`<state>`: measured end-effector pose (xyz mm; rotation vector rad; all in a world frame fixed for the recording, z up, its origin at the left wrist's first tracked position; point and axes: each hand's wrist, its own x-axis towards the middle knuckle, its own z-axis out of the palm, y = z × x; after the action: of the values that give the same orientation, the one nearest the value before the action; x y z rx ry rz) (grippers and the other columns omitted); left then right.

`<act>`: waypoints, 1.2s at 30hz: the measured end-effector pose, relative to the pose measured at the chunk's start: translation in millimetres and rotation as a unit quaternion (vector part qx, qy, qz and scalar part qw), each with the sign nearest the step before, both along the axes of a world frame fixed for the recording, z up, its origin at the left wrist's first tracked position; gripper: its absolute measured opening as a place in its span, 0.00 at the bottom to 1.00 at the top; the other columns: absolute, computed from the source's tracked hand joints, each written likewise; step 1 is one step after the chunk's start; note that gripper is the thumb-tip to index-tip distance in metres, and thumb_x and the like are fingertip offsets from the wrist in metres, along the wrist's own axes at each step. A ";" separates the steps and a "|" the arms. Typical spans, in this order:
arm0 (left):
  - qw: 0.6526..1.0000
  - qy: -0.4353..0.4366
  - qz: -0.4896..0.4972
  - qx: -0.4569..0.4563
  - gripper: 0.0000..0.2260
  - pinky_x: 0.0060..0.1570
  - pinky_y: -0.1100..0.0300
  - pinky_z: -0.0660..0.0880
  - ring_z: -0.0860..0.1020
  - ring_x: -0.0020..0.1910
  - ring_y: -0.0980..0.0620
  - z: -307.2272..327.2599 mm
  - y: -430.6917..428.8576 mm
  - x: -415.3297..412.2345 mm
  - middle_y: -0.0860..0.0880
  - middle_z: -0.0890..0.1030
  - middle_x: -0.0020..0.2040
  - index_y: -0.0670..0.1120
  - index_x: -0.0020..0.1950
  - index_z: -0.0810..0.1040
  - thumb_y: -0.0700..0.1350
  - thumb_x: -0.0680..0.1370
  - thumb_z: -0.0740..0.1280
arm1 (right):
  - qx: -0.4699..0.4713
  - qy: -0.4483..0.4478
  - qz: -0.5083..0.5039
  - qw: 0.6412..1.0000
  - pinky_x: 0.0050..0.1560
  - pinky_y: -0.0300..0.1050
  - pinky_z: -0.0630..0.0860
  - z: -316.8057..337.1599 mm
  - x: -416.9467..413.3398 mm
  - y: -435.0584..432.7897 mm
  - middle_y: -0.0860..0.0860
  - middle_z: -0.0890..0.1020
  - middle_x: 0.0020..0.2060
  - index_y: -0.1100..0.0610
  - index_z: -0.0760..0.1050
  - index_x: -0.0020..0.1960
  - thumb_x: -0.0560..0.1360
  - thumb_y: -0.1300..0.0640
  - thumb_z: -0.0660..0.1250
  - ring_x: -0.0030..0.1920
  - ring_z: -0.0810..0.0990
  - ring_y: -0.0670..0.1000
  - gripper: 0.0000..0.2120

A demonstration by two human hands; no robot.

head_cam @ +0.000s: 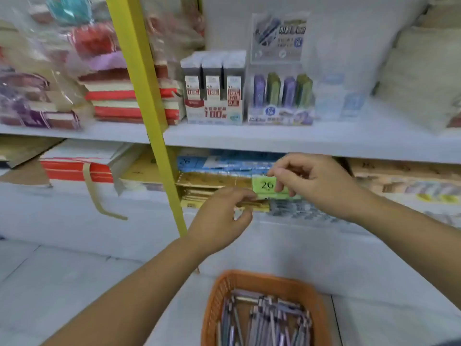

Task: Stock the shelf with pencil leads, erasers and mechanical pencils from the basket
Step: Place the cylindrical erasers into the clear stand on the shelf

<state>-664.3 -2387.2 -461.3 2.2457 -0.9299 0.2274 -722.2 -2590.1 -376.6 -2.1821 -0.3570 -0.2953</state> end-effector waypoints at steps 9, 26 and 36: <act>0.894 0.389 0.073 0.210 0.19 0.55 0.63 0.68 0.76 0.61 0.48 -212.9 31.5 -43.3 0.46 0.76 0.67 0.48 0.70 0.73 0.48 0.79 0.68 | -0.065 0.422 -0.085 0.900 0.53 0.39 0.74 -318.5 -47.0 -26.3 0.49 0.81 0.54 0.45 0.77 0.51 0.77 0.53 0.67 0.55 0.79 0.50 0.05; 0.828 0.515 0.158 0.156 0.26 0.64 0.61 0.66 0.71 0.69 0.50 -318.7 33.6 -71.1 0.47 0.73 0.70 0.47 0.73 0.70 0.44 0.76 0.73 | -0.223 0.487 -0.044 0.843 0.35 0.43 0.71 -441.7 -77.9 71.3 0.46 0.82 0.43 0.44 0.74 0.52 0.69 0.34 0.68 0.46 0.80 0.50 0.18; 0.738 0.636 0.218 -0.056 0.15 0.57 0.48 0.80 0.84 0.52 0.46 -300.6 46.9 -76.7 0.50 0.86 0.49 0.47 0.63 0.80 0.45 0.77 0.72 | 0.066 0.456 -0.073 0.885 0.42 0.41 0.73 -411.5 -69.6 83.3 0.43 0.80 0.42 0.42 0.72 0.52 0.73 0.45 0.71 0.41 0.77 0.40 0.11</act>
<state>-741.0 -2340.2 -761.9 1.8106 0.3547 -0.9409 -791.8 -2506.8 -788.2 -1.9621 0.3519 0.6123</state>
